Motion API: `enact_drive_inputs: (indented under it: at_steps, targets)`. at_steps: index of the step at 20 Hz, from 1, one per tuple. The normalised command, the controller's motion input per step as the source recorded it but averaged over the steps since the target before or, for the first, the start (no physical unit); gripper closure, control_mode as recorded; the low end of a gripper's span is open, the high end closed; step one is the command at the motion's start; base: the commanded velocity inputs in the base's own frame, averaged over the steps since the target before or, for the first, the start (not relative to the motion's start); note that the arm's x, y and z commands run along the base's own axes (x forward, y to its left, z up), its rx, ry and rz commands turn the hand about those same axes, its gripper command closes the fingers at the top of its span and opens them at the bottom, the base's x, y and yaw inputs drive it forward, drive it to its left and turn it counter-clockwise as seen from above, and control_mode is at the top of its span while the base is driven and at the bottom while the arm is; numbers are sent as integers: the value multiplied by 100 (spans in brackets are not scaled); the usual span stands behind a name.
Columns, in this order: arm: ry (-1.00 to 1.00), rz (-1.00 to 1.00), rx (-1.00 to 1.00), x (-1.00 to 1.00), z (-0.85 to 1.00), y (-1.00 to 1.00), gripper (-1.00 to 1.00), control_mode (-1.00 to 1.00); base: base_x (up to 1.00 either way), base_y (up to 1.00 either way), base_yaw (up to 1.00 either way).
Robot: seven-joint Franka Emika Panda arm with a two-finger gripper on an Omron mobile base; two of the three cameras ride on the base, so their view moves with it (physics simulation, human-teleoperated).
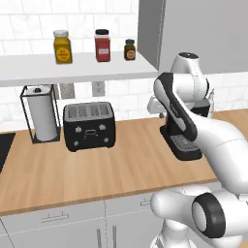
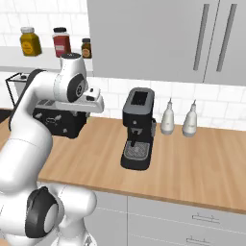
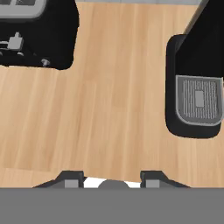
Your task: Take a straw from the drawer in front and place it inside the glass cup on the dining counter.
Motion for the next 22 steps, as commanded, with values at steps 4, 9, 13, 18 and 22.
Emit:
enact_drive_inputs:
  at_steps: [4,9,13,18,22]
  targets:
    - [0,0,0,0,0,0,-100,100,-7,0,0]
    - [0,0,0,0,0,0,-100,100,-39,28,-20]
    - [0,0,0,0,0,0,-100,100,-45,62,-36]
    - [0,0,0,0,0,0,-100,100,-28,87,-39]
    - [0,0,0,0,0,0,-100,100,-10,92,-40]
